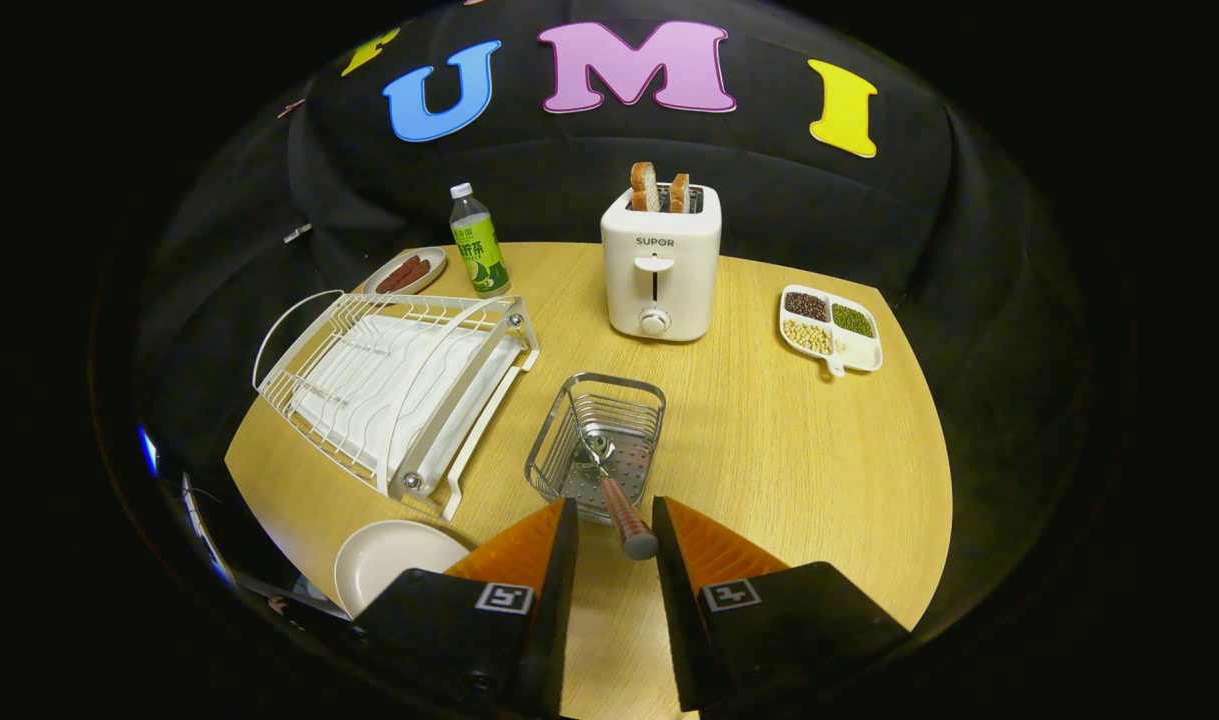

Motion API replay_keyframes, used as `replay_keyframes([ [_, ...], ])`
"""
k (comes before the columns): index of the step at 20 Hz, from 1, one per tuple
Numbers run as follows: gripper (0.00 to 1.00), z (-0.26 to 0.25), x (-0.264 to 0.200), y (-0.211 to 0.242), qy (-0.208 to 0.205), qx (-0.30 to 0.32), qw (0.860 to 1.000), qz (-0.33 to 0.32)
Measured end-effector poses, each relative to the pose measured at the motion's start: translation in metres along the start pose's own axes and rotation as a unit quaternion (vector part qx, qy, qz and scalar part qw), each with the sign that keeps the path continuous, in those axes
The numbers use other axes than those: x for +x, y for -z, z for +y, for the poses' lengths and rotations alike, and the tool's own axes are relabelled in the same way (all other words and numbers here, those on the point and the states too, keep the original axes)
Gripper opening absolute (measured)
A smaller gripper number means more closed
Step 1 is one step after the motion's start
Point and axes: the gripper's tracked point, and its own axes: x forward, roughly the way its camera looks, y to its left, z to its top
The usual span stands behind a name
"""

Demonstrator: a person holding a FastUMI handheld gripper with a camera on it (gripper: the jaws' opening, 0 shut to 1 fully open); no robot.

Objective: Take the plate from the dish rack, then take the spoon from the basket and place it into the plate.

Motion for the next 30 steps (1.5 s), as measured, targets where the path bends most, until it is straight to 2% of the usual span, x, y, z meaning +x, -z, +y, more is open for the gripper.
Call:
replay_keyframes([
  [2, 0.31, 0.002, 0.002, 0.004, -0.004, 0.009, 1.0, 0.012],
  [3, 0.17, 0.002, 0.001, 0.003, -0.004, 0.006, 1.0, 0.012],
  [5, 0.13, 0.0, 0.001, 0.0, 0.003, -0.002, 1.0, 0.005],
  [11, 0.12, -0.003, -0.029, -0.018, 0.018, 0.007, 1.0, -0.021],
  [15, 0.12, -0.003, -0.074, -0.04, 0.025, 0.012, 0.998, -0.063],
  [19, 0.12, 0.016, -0.124, -0.051, 0.007, 0.036, 0.994, -0.099],
  [25, 0.12, 0.063, -0.176, -0.021, -0.04, 0.073, 0.991, -0.103],
  [30, 0.12, 0.111, -0.189, 0.035, -0.073, 0.092, 0.99, -0.077],
])
